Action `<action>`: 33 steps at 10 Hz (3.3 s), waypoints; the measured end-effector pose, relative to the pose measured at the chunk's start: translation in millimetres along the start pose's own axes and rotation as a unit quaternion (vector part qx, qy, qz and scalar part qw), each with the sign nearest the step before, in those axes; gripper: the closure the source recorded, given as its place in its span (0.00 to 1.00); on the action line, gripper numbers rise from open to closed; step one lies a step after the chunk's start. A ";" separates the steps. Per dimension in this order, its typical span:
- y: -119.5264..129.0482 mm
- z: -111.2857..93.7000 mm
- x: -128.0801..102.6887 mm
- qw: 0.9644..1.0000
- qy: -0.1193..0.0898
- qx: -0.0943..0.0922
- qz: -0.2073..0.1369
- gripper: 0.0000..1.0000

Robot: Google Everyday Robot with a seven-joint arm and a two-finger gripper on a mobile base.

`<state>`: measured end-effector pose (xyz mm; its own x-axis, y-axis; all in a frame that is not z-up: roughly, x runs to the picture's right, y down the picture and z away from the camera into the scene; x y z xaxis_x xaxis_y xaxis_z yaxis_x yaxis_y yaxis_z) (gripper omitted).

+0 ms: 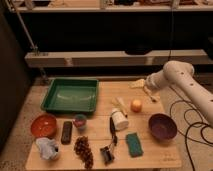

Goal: Wipe purple bowl with eraser

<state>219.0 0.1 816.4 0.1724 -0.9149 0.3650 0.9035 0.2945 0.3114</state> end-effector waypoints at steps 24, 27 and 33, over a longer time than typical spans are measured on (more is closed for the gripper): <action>-71.7 -70.6 13.1 0.946 0.128 -0.284 -0.095 0.20; -72.1 -72.5 10.8 0.944 0.126 -0.290 -0.096 0.20; -124.9 -73.4 -77.5 0.951 0.020 -0.256 -0.173 0.20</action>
<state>121.6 13.9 684.8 -0.1638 -0.9456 0.2812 0.9799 -0.1889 -0.0644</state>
